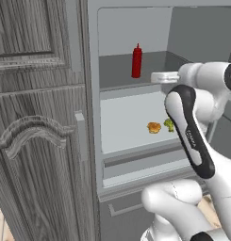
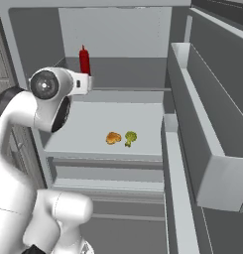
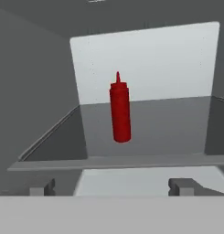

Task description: Place the mayonnaise and ketchup from the counter to the top shelf of the fridge. If the existing items in the fridge are on the top shelf, move them to other shelves.

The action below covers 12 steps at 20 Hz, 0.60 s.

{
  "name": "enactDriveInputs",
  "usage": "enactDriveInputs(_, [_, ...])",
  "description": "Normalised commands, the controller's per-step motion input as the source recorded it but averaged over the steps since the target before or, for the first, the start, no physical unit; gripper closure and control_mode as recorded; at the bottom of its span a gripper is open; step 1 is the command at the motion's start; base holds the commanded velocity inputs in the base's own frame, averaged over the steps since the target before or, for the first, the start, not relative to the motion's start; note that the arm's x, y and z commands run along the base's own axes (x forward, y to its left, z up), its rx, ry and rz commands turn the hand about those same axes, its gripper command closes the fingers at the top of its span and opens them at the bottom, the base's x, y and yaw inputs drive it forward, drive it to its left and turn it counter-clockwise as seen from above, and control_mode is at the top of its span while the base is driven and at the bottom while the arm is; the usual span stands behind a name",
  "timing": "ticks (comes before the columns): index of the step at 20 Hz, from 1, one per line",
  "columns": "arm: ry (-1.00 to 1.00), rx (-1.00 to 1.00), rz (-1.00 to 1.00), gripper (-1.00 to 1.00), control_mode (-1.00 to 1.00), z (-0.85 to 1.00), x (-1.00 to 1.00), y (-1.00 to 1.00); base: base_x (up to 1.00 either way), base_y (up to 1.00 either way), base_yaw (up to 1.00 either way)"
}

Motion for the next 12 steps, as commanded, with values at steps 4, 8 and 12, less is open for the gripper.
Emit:
enactDriveInputs(4, [0.05,-0.13,0.00,-1.00,-1.00,0.05,-1.00,-0.08,0.00,0.00,0.00])
enactDriveInputs(8, [0.12,-0.18,0.03,-1.00,-1.00,0.01,-1.00,0.02,0.00,0.00,0.00])
enactDriveInputs(12, [0.12,-0.15,0.10,-1.00,-1.00,0.00,-1.00,0.11,0.00,0.00,0.00])
